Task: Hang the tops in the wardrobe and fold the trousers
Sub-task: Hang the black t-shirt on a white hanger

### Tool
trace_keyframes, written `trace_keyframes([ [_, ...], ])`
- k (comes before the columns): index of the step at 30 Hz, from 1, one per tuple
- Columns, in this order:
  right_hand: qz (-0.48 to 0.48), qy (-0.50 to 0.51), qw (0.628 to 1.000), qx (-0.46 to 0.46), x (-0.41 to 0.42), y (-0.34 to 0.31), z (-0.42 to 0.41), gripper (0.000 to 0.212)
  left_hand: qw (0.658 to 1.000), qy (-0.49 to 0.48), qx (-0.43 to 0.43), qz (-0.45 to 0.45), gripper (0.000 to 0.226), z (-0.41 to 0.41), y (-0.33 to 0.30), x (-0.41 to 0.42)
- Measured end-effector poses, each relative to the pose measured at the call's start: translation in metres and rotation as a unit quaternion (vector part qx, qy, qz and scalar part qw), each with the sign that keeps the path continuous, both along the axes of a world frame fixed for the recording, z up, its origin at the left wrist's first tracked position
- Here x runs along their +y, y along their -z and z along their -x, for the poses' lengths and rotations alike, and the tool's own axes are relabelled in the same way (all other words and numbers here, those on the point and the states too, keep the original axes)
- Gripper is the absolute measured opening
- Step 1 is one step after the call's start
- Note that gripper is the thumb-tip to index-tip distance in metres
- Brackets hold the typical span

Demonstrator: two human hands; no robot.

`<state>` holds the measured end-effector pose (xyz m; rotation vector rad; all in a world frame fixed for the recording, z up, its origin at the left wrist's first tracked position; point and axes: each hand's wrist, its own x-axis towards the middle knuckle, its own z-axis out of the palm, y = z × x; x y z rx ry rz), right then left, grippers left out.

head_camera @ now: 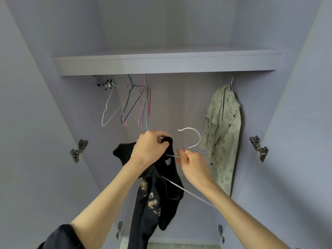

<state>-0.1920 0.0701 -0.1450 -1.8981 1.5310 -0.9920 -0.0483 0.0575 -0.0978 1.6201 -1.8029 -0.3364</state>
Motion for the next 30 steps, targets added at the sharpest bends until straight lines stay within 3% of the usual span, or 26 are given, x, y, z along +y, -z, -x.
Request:
trace_keyframes([
  [4, -0.017, 0.021, 0.995, -0.097, 0.002, -0.014, 0.013, 0.042, 0.982, 0.106, -0.154, -0.019, 0.033, -0.008, 0.002, 0.006],
  [8, -0.012, 0.007, 0.994, -0.109, 0.002, -0.016, 0.014, 0.045, 0.936, 0.128, -0.281, 0.171, 0.023, -0.006, 0.003, 0.003],
  [10, 0.003, 0.017, 0.991, -0.131, 0.001, -0.012, 0.014, 0.043, 0.938, 0.136, -0.278, 0.157, 0.021, -0.005, 0.004, -0.002],
  [12, 0.083, 0.034, 0.987, -0.131, -0.001, -0.006, 0.016, 0.027, 0.952, 0.141, -0.254, 0.102, 0.022, -0.003, 0.007, -0.004],
  [15, 0.300, 0.082, 0.950, -0.019, 0.004, -0.001, 0.027, 0.021, 0.971, 0.105, -0.198, 0.087, 0.023, -0.003, 0.012, -0.005],
  [18, 0.374, 0.009, 0.924, 0.079, 0.021, 0.027, 0.029, 0.022, 0.983, 0.084, -0.120, 0.107, 0.021, -0.006, 0.008, -0.006],
  [20, 0.296, -0.039, 0.942, 0.153, 0.029, 0.058, 0.025, 0.026, 0.984, 0.083, -0.094, 0.129, 0.018, -0.007, 0.002, -0.006],
  [22, 0.116, -0.030, 0.963, 0.241, 0.025, 0.079, 0.025, 0.043, 0.982, 0.085, -0.077, 0.148, 0.017, -0.008, -0.005, -0.003],
  [24, 0.007, -0.020, 0.955, 0.297, 0.011, 0.090, 0.031, 0.053, 0.983, 0.082, -0.061, 0.155, 0.018, -0.010, -0.008, 0.002],
  [30, -0.019, -0.057, 0.930, 0.362, -0.008, 0.087, 0.052, 0.047, 0.987, 0.017, -0.045, 0.150, 0.022, -0.046, -0.010, 0.008],
])
